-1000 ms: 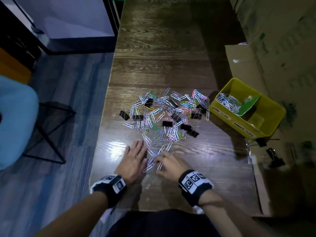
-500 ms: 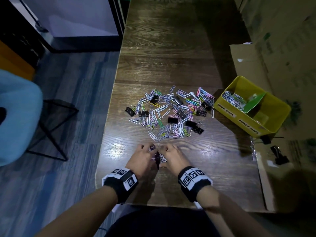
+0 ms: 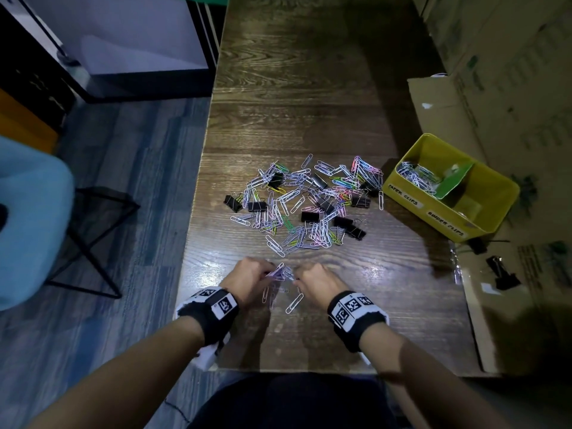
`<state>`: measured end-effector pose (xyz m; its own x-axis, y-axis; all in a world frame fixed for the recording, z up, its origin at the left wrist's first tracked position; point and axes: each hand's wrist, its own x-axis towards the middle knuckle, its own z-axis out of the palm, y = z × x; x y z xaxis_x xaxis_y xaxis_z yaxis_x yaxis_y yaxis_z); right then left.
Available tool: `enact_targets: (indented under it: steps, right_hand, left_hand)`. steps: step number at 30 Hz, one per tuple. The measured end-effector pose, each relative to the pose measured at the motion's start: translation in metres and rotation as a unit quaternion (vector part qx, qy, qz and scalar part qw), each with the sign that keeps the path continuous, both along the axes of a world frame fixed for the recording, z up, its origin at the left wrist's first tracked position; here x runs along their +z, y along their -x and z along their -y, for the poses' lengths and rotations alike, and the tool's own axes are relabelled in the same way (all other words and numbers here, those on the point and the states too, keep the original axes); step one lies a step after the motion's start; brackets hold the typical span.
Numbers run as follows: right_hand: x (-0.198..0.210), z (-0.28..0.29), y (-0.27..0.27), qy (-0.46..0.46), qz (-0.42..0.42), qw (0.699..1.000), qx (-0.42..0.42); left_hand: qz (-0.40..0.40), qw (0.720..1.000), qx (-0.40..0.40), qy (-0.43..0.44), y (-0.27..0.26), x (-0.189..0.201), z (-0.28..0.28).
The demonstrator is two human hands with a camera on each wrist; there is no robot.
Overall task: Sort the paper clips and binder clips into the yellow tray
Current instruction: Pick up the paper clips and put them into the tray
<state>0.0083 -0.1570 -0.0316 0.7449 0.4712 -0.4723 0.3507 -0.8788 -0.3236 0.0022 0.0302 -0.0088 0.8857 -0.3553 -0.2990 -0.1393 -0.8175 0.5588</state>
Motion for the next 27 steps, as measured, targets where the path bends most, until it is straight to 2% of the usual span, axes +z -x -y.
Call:
enact_targets:
  steps: [2,4,7,10,12,16,19,21,24,27]
  right_hand:
    - [-0.001,0.001,-0.003,0.008,-0.002,1.000,0.011]
    - [0.000,0.003,-0.007,-0.005,-0.029,0.999,-0.016]
    - [0.007,0.011,-0.010,-0.089,-0.033,0.989,-0.110]
    - [0.024,0.023,-0.007,-0.228,-0.099,0.936,-0.250]
    - [0.033,0.033,-0.007,-0.284,-0.127,0.894,-0.322]
    - [0.053,0.061,-0.013,-0.405,-0.099,0.799,-0.433]
    - [0.079,0.086,-0.021,-0.482,-0.079,0.725,-0.486]
    - [0.098,0.103,-0.029,-0.507,-0.050,0.699,-0.502]
    - [0.124,0.133,-0.046,-0.521,0.028,0.689,-0.503]
    - [0.143,0.161,-0.068,-0.546,0.073,0.651,-0.521]
  left_hand:
    - [-0.029,0.998,0.060,0.017,-0.004,0.001,0.000]
    - [-0.072,0.987,0.130,0.058,-0.008,0.000,0.001]
    - [-0.170,0.945,0.231,0.159,-0.012,0.000,-0.001]
    - [-0.209,0.909,0.272,0.236,-0.019,0.003,-0.004]
    - [-0.222,0.893,0.280,0.273,-0.026,0.010,-0.002]
    - [-0.248,0.864,0.274,0.340,-0.054,0.031,0.014]
    - [-0.259,0.855,0.247,0.374,-0.088,0.055,0.046]
    - [-0.257,0.858,0.209,0.392,-0.114,0.073,0.077]
    - [-0.246,0.862,0.161,0.412,-0.154,0.098,0.134]
    - [-0.228,0.875,0.132,0.406,-0.189,0.111,0.193]
